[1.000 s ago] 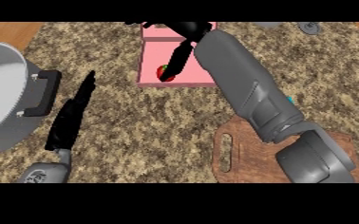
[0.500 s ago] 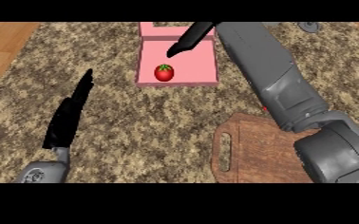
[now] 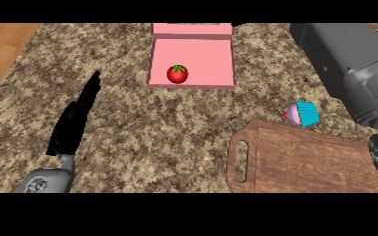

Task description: Pick the tomato from the cutting board and place it in the cardboard box

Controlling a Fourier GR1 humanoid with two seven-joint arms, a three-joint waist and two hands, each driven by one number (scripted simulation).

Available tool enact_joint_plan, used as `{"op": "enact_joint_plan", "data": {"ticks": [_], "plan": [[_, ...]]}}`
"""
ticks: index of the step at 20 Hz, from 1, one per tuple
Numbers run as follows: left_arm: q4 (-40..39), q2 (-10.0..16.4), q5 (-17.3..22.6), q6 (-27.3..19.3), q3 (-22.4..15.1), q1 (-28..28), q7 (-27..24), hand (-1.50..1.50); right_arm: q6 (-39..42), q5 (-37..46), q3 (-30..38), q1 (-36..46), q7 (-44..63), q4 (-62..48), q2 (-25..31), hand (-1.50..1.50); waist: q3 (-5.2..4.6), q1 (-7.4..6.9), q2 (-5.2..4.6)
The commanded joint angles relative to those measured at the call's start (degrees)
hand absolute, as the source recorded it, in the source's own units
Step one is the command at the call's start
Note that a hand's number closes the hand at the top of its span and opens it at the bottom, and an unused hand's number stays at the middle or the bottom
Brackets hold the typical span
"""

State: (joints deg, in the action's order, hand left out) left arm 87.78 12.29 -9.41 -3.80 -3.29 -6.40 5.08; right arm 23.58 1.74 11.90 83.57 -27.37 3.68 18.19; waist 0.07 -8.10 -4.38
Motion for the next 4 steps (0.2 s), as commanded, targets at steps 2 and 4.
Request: {"op": "enact_joint_plan", "data": {"ticks": [2,4], "plan": [[0.15,-0.38,-0.71,0.36,-1.33,-0.43,-0.37,0.00,3.75,-0.19,0.39,-1.24,-0.34,0.09,5.30,-1.50,0.11,-1.31,-1.00],[-0.43,0.12,0.34,1.17,-0.44,-1.31,-0.74,0.00,6.00,0.12,0.13,-0.58,-0.50,0.74,7.42,-1.50,0.07,-1.33,-1.07]]}}
